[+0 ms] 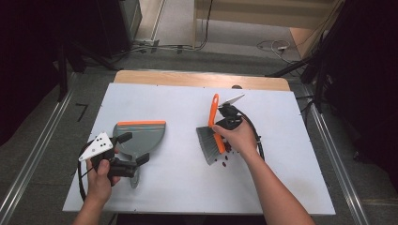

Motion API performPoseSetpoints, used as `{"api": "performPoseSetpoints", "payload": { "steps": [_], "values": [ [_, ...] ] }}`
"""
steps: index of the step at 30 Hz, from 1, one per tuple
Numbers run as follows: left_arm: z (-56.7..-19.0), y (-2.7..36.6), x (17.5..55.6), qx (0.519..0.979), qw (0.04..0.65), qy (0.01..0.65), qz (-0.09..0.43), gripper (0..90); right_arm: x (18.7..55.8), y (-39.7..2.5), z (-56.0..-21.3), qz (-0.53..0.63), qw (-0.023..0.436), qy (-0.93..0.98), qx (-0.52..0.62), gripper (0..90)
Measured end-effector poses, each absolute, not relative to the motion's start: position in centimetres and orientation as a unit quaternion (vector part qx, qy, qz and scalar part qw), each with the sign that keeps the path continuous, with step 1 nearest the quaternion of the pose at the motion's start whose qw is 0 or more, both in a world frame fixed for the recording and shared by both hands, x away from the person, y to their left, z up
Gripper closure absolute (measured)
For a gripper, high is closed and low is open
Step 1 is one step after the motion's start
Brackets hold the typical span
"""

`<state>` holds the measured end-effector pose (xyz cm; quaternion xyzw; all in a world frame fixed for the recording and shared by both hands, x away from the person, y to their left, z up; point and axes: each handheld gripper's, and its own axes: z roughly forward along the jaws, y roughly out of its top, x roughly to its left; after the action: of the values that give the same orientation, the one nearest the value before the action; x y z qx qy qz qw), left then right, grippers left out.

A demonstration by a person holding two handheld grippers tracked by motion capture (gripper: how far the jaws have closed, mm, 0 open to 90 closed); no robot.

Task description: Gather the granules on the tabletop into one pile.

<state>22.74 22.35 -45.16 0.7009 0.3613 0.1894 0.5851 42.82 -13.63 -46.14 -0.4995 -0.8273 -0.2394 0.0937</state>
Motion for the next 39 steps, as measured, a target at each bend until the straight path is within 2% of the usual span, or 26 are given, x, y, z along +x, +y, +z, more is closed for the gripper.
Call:
{"api": "performPoseSetpoints", "payload": {
  "steps": [39],
  "values": [
    [-45.1, 22.3, 22.7, 0.701, 0.585, 0.362, 0.189, 0.0, 43.6, -20.0, -46.2, -0.248, 0.077, -0.789, -0.557, 66.8]
  ]
}}
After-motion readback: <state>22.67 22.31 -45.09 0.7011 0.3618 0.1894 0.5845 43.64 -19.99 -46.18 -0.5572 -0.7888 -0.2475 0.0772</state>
